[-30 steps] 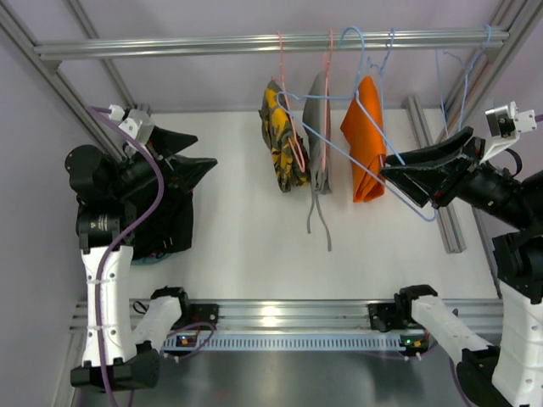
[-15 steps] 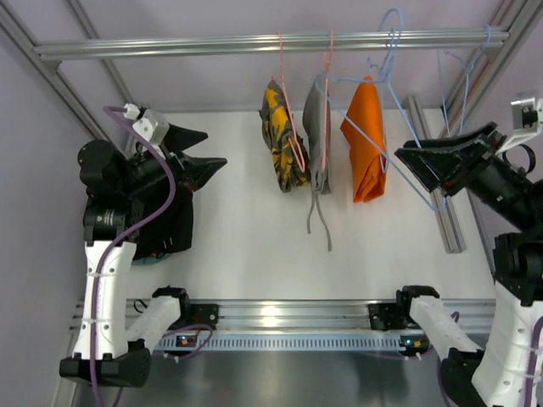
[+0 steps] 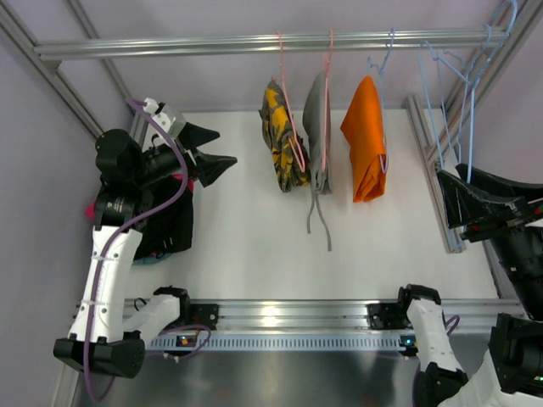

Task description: Remove the trousers from the hanger

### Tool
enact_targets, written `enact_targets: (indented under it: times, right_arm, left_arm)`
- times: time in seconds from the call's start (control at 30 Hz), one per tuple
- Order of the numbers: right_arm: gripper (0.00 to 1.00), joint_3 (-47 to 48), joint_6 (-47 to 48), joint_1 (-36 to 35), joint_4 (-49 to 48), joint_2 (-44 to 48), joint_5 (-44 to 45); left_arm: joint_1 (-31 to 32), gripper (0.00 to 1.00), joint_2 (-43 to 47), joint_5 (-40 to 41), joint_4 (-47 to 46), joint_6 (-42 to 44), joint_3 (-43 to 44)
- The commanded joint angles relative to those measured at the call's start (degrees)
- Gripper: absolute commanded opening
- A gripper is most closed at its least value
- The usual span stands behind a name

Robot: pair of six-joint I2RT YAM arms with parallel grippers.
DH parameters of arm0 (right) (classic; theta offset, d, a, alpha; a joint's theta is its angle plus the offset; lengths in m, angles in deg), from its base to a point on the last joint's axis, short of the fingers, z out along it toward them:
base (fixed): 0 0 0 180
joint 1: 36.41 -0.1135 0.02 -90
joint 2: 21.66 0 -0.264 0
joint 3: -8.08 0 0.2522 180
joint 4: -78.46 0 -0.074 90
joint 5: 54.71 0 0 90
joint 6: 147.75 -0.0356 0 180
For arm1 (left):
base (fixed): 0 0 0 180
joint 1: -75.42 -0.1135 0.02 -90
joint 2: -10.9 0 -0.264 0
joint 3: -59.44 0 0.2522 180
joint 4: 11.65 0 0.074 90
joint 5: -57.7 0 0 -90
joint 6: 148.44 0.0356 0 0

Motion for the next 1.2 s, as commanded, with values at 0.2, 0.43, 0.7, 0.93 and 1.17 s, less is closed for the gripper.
enact_targets:
  times: [0.2,0.43,0.7,0.93,1.17]
  right_arm:
    - [0.00,-6.8,5.9,0.9,8.6,-1.7,9.8]
    - [0.00,-4.3,9.8,0.9,5.3,-11.0,8.4]
    - [0.00,5.9,13.6,1.0,4.2,-26.8,1.3]
    - [0.00,12.6,13.4,1.2,2.2,-35.5,-1.2]
    - [0.00,13.2,14.4,1.3,0.6,-40.1,-2.3]
  left_arm:
    - [1.5,0.84,0.9,1.3,-3.8,1.1,-1.1]
    - [1.9,0.84,2.0,1.7,-5.5,-0.3,-3.4]
    - [2.0,0.85,4.0,2.8,-5.6,0.2,-5.6]
    - [2.0,0.85,5.0,3.5,-5.6,0.1,-6.9]
    - [2.0,0.85,5.6,3.8,-5.6,0.1,-7.7]
